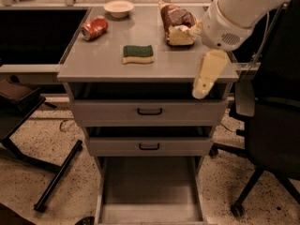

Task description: Place sponge into bottom drawer

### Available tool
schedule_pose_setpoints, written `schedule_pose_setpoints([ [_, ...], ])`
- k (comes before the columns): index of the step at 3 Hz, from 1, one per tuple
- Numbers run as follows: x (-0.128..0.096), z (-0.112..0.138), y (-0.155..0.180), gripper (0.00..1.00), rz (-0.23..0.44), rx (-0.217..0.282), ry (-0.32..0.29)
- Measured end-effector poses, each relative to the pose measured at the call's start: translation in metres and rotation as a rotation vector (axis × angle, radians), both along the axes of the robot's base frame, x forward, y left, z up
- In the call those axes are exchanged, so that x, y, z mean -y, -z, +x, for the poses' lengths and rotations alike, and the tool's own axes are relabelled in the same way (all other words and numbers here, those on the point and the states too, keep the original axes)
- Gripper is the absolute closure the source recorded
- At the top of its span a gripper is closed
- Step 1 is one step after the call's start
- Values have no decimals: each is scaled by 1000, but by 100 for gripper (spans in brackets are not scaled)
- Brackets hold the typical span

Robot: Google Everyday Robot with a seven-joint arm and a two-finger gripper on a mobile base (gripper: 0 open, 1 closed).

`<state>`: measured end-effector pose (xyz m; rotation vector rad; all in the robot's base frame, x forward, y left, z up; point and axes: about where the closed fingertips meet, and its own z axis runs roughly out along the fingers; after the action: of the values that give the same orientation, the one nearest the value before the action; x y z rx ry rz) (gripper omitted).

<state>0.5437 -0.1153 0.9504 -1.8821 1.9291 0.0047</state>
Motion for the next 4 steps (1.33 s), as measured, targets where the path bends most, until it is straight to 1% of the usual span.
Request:
schedule_pose_setpoints([
  [1, -56, 36, -2, 0, 50, 9, -104],
  [2, -109, 56, -2, 0, 85, -16, -210],
  [3, -109, 56, -2, 0, 85, -16, -210],
  [4, -103, 74, 14, 0, 131, -34, -187],
])
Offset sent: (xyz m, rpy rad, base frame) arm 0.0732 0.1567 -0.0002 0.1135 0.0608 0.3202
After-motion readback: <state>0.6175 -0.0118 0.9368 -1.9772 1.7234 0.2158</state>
